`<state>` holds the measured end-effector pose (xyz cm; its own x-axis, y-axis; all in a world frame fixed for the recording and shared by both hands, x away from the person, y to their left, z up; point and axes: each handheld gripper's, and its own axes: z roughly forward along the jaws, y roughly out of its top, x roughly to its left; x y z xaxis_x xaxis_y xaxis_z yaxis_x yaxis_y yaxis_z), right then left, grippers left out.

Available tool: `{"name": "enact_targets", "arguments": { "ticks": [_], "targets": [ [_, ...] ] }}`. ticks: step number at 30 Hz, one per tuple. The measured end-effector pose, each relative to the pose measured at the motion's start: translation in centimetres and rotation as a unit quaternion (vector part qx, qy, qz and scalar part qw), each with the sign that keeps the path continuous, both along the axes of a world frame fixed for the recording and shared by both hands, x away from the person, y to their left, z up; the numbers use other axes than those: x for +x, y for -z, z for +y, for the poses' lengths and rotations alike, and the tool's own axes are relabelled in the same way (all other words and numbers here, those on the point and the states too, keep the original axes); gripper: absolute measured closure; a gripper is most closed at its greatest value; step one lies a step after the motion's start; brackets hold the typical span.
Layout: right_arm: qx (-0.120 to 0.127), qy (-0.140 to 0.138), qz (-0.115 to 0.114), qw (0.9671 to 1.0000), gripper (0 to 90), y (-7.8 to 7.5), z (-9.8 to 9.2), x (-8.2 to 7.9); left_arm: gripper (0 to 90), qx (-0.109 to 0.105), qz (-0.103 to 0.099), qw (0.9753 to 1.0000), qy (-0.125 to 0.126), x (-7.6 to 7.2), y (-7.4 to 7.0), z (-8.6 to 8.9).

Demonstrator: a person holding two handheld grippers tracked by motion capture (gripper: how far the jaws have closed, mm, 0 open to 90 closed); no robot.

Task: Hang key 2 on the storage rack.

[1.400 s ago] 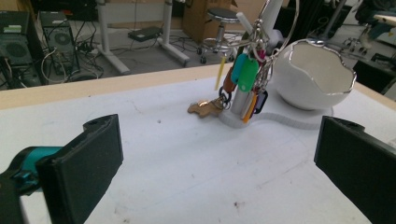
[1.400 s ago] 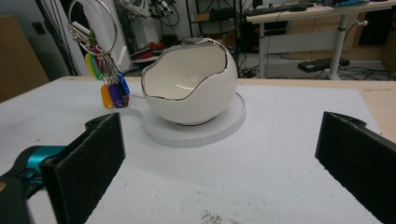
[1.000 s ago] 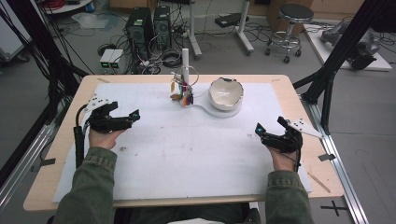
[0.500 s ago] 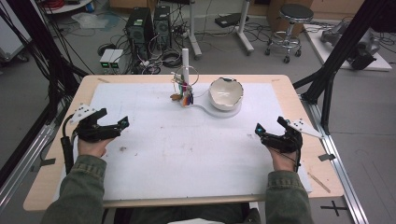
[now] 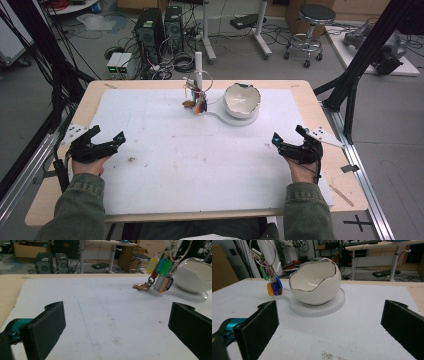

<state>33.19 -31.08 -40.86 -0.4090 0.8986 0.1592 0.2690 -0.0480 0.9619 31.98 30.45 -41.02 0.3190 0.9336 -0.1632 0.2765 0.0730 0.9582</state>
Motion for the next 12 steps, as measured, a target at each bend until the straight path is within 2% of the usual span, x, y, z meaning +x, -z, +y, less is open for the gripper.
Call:
{"name": "enact_targets", "arguments": {
  "ticks": [4, 6, 10, 12],
  "targets": [
    [-0.002, 0.000, -0.001, 1.0000, 0.5, -0.01, 0.08, -0.04, 1.7, -0.001, 0.020, 0.9997, -0.015, -0.10, 0.35, 0.77],
    [-0.004, -0.001, -0.004, 1.0000, 0.5, -0.03, 0.07, -0.07, 1.6, -0.002, 0.024, 0.9996, -0.016, -0.19, 0.39, 1.01],
    [-0.004, -0.003, -0.004, 1.0000, 0.5, -0.03, 0.13, -0.05, 1.7, -0.008, 0.023, 0.9996, -0.012, -0.47, 0.21, 1.06],
    [-0.004, -0.003, -0.004, 1.0000, 0.5, -0.02, 0.14, -0.03, 1.6, 0.001, 0.019, 0.9997, -0.011, -0.62, 0.03, 0.99]
  ]
}}
